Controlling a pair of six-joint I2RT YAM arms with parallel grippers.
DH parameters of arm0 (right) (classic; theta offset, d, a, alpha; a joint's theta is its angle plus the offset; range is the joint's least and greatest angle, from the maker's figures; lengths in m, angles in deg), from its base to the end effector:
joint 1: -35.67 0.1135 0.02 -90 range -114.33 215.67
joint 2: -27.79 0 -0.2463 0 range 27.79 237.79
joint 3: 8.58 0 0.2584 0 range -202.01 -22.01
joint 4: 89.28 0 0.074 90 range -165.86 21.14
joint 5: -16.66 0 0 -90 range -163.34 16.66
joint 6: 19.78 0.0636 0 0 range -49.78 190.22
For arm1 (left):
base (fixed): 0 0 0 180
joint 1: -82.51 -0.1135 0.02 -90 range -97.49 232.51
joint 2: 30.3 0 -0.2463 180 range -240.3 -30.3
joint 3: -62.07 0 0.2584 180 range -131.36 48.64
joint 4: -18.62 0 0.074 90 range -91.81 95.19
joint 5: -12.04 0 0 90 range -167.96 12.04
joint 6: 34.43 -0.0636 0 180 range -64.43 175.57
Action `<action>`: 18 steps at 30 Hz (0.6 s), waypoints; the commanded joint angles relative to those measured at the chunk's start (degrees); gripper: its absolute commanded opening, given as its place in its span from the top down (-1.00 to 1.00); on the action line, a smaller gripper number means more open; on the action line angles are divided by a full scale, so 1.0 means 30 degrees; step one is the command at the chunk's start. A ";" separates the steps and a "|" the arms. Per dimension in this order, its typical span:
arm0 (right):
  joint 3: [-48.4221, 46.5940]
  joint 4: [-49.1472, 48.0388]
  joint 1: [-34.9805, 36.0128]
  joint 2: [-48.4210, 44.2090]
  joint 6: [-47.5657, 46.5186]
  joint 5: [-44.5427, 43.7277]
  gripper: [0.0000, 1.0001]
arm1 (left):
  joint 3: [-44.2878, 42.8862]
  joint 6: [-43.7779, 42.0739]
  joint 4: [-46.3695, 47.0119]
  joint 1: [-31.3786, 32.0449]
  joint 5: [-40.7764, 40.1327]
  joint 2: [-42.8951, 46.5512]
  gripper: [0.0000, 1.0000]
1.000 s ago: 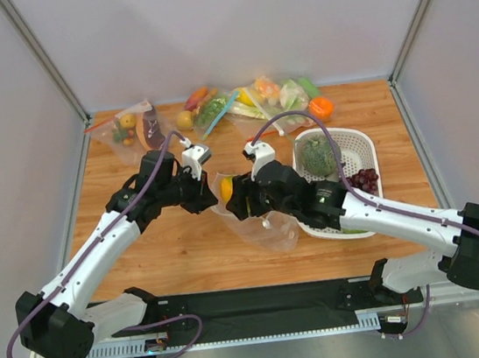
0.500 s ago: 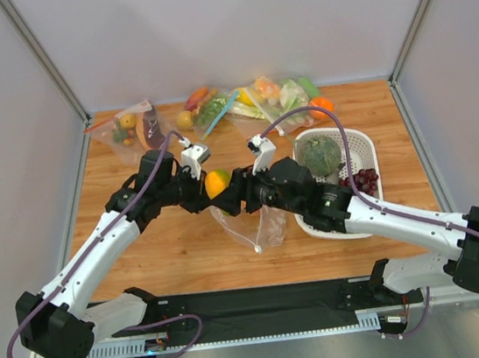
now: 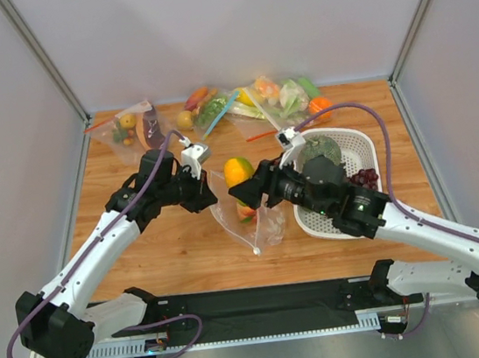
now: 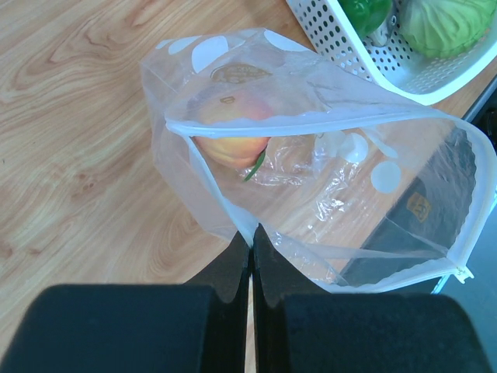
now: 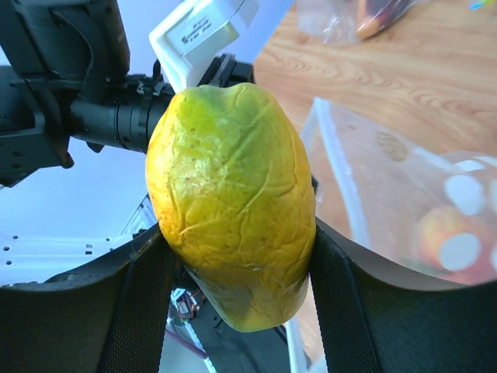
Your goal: Open the zip-top bag and remove the fake food
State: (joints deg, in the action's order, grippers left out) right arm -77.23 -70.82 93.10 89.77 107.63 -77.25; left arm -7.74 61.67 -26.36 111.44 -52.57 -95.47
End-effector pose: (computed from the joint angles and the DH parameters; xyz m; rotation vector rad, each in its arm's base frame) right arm 0.1627 0.2467 0.3329 -0.2814 1.9010 1.1054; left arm 0.2269 -0.1566 0.2728 0.6947 2.2214 -0.8197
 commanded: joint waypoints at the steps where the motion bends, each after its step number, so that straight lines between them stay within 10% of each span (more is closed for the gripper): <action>1: 0.0535 0.1189 -0.0741 -0.2164 -0.0808 -0.2035 0.11 | -0.0601 -0.0132 0.0204 0.0084 0.0122 0.0013 1.00; 18: 0.2382 0.7841 -1.0877 -0.6509 -0.2302 -0.1690 0.10 | -0.0660 -0.0220 0.0028 0.0084 -0.0084 0.0218 1.00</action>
State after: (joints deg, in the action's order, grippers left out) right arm -69.93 -50.38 63.81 70.47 103.28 -83.87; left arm -7.76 61.63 -26.60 111.44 -52.99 -95.47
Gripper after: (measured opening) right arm 0.636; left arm 0.006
